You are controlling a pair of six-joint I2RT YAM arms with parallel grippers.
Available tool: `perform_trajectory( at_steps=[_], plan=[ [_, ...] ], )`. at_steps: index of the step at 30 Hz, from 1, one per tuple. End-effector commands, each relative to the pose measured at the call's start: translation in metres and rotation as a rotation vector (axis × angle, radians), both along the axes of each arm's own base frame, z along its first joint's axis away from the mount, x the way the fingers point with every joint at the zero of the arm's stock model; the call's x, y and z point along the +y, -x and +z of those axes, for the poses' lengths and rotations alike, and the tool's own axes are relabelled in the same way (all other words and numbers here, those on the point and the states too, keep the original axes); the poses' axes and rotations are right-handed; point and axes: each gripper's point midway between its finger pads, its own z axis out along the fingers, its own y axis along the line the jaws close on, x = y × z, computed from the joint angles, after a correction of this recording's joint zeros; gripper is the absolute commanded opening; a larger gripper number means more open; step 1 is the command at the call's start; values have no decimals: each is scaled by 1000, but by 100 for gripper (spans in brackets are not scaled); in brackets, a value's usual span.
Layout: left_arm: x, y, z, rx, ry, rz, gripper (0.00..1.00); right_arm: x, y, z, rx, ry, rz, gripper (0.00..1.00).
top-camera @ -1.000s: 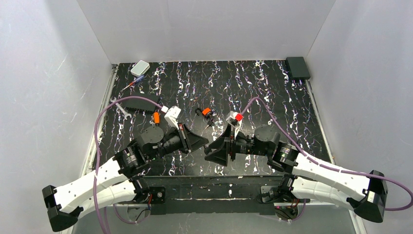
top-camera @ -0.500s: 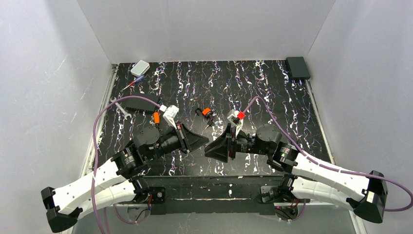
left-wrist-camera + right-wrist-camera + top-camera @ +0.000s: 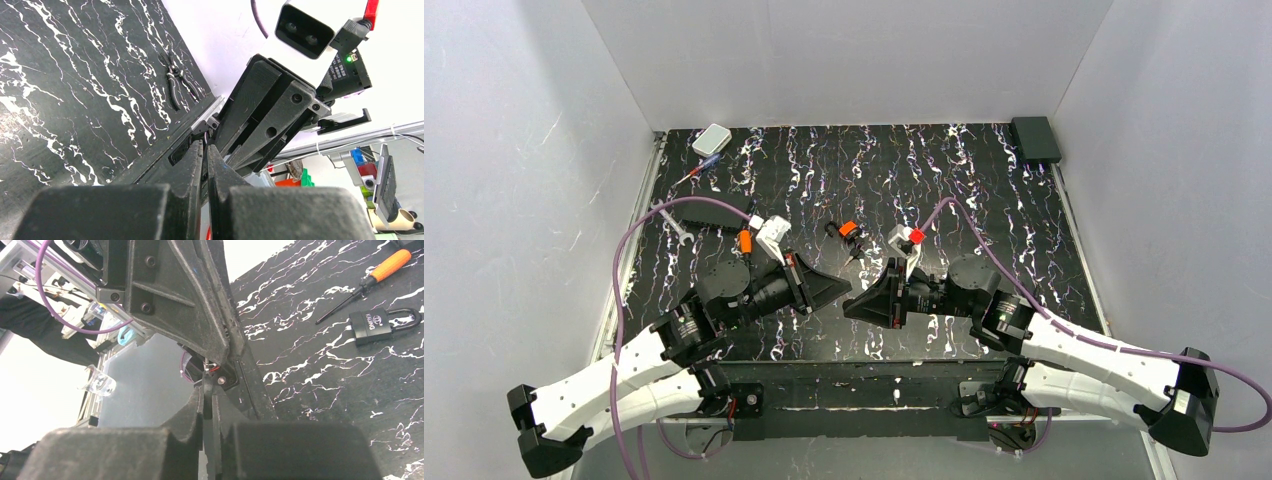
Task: Unlock with the key
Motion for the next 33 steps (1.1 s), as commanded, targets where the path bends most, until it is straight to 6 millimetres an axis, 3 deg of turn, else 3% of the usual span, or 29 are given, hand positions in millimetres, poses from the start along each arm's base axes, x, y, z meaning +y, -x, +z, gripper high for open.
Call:
perform_trajectory(
  at_steps=[1, 4, 5, 7, 11, 13, 24, 28, 33],
  plan=[
    [8, -8, 9, -27, 23, 63, 0, -1, -4, 11, -36, -42, -15, 3],
    [14, -12, 0, -15, -12, 95, 2, -2, -4, 10, -31, -42, -22, 1],
    [16, -13, -2, -14, -22, 105, 8, -2, -5, 9, -29, -41, -25, 1],
    [21, -15, -6, -14, -42, 128, 26, -3, -5, 7, -23, -36, -33, 1],
    [37, -19, -19, -9, -111, 189, 72, -7, -7, -1, 0, -14, -54, 1],
    [48, -21, -25, -11, -151, 221, 82, -10, -8, -10, 18, 10, -75, 1],
    [120, -38, -76, -54, -633, 409, 87, -43, -29, -64, 131, 180, -299, 1],
    [127, -44, -90, -76, -867, 349, 94, -52, -30, -74, 164, 177, -341, 1],
    [117, -58, -111, -55, -1069, 201, 95, -62, -27, -91, 195, 211, -360, 1]
  ],
)
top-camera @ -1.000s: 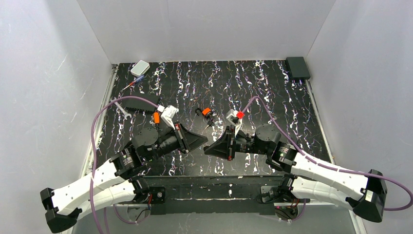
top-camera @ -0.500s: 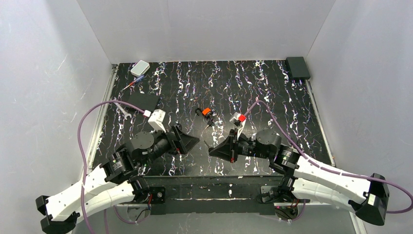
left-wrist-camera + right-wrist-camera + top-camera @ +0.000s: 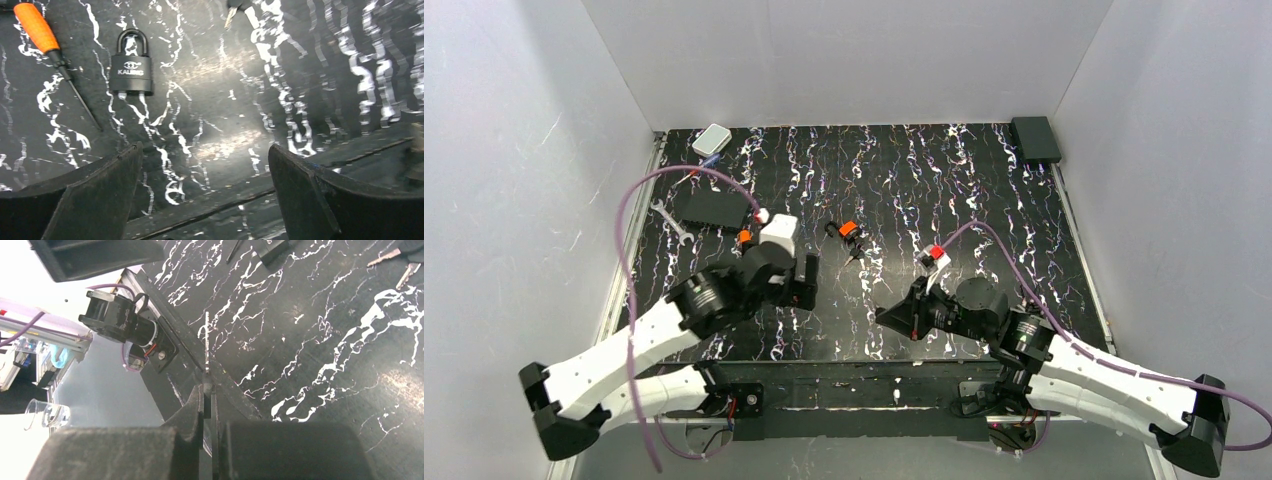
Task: Unlock with the key
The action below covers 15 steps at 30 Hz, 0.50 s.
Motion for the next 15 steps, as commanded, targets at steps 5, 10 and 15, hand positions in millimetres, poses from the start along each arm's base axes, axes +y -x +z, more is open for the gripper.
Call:
perform_trajectory(
  at_steps=[5, 10, 15],
  plan=[
    [32, -36, -54, 247, -347, -37, 98, -14, -1, -19, 63, 25, -67, 1],
    [42, -56, -98, 412, -355, -24, 98, -21, 4, -21, 76, 2, -72, 1],
    [38, -76, -112, 482, -335, -34, 96, -26, 4, -27, 74, -12, -92, 1]
  ],
)
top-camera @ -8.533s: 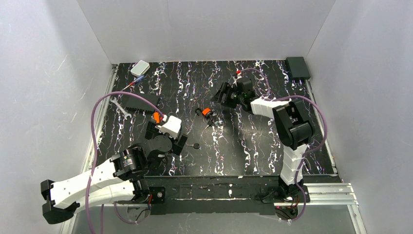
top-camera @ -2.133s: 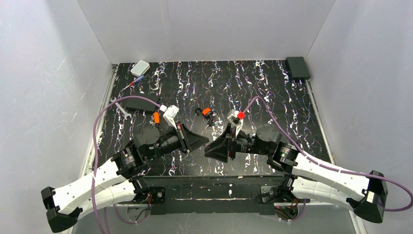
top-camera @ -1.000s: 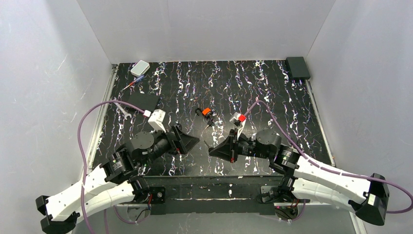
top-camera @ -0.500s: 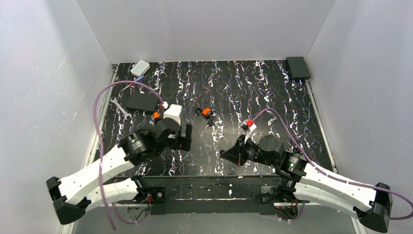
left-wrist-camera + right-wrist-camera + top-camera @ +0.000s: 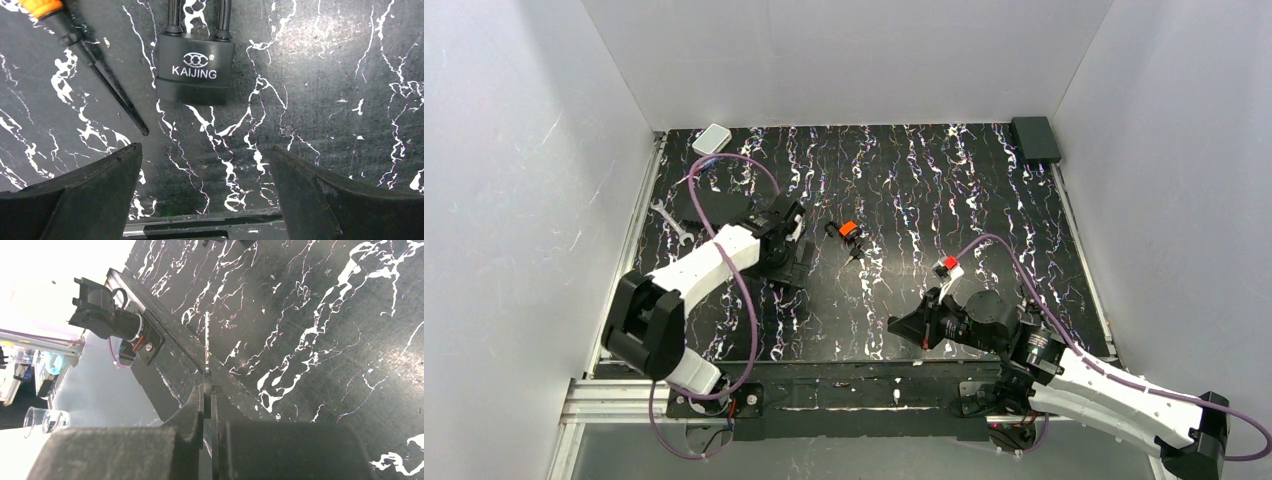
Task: Unlock with the key
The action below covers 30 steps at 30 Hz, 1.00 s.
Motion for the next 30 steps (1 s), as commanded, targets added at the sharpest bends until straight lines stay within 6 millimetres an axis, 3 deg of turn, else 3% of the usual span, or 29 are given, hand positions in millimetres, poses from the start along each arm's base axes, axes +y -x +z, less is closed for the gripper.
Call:
perform_trajectory(
  at_steps=[1, 6, 14, 19, 25, 30],
  plan=[
    [-15, -21, 10, 16, 70, -62, 95, -1, -2, 0, 3, -25, -22, 1],
    [-12, -37, -4, 60, 49, -96, 90, 3, -5, -4, -5, -3, -15, 1],
    [-4, -42, -35, 165, 76, -35, 83, 10, -10, -1, -22, 2, -13, 1],
    [-9, -37, -43, 222, 100, -44, 76, 15, -13, 0, -28, -1, -11, 1],
    [-9, -27, -52, 278, 102, -30, 54, 17, -14, 4, -35, -14, -10, 1],
    [-10, -14, -51, 310, 120, 60, 45, 13, -14, 6, -38, -17, -24, 1]
  ],
)
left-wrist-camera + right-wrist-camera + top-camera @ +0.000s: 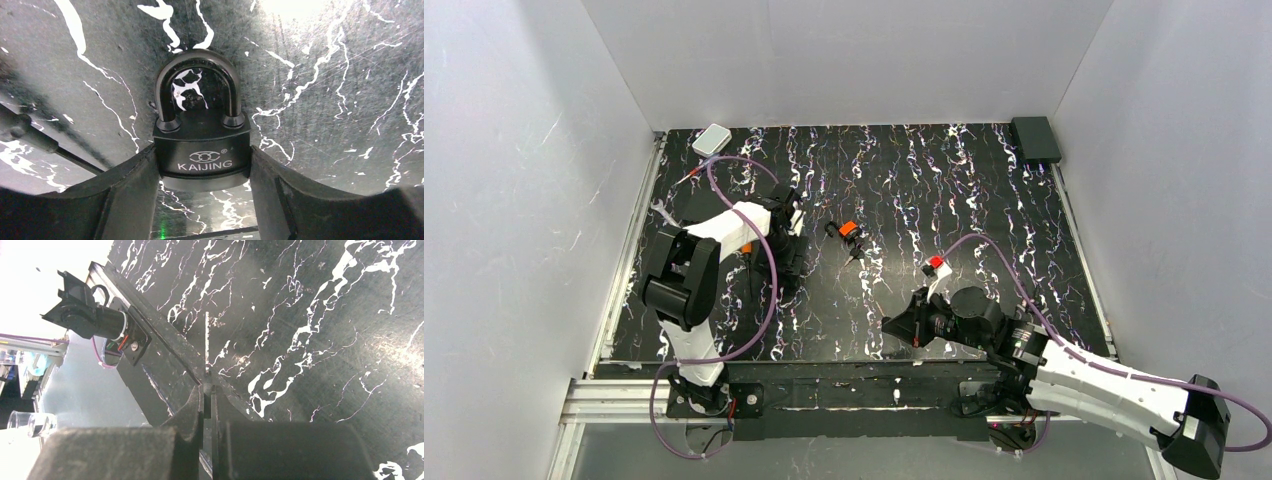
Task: Unlock with the key
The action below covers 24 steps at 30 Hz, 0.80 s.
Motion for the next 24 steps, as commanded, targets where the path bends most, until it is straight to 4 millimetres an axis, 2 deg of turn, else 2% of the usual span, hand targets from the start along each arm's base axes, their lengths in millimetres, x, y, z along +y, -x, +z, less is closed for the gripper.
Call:
perform_trajectory(
  at_steps=[1, 7, 11, 14, 18, 24],
  plan=[
    [-6, 17, 8, 55, 33, 116, 44, 2, -8, 29, -61, -74, -27, 1],
    [-19, 43, 16, 67, 124, 375, 39, -6, -8, 21, -38, -50, -61, 1],
    [-36, 59, 27, 15, 272, 440, 36, -8, -8, 17, -27, -47, -71, 1],
    [-52, 59, 44, -52, 429, 449, 35, -7, -9, 17, -21, -51, -75, 1],
    [-56, 57, 61, -125, 523, 470, 30, -4, -8, 17, -10, -61, -69, 1],
    [-62, 59, 66, -153, 606, 486, 25, -1, -4, 13, 18, -71, -56, 1]
  ],
)
